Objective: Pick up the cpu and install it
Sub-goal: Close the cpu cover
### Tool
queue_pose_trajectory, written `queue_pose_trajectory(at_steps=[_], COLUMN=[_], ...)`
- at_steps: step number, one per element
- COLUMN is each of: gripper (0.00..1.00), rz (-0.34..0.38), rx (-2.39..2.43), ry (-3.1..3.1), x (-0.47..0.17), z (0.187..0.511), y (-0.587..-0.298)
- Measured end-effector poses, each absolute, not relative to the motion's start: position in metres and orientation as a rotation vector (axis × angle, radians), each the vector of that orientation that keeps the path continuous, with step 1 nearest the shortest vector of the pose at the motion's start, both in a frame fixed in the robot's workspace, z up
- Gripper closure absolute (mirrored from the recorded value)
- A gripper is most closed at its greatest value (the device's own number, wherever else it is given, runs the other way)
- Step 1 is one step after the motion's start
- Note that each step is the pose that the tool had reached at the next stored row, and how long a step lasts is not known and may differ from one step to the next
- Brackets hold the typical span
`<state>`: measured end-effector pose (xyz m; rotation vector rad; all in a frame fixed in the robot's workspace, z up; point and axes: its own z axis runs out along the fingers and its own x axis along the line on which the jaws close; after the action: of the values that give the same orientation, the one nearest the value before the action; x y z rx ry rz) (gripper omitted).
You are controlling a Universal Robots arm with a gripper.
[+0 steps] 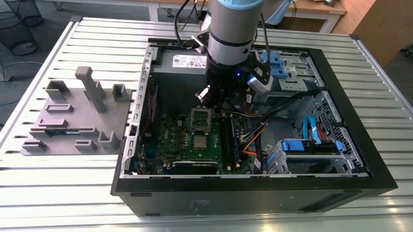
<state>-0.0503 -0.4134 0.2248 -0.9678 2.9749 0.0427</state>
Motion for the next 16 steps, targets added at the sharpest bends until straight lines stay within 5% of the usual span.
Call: queue_pose_trajectory(at_steps=[16], gripper=[0.89], rz=[0.043], rx=[-1.010], ry=[2.959], x=[-0.0521], z=[0.2293], y=[-0.4134])
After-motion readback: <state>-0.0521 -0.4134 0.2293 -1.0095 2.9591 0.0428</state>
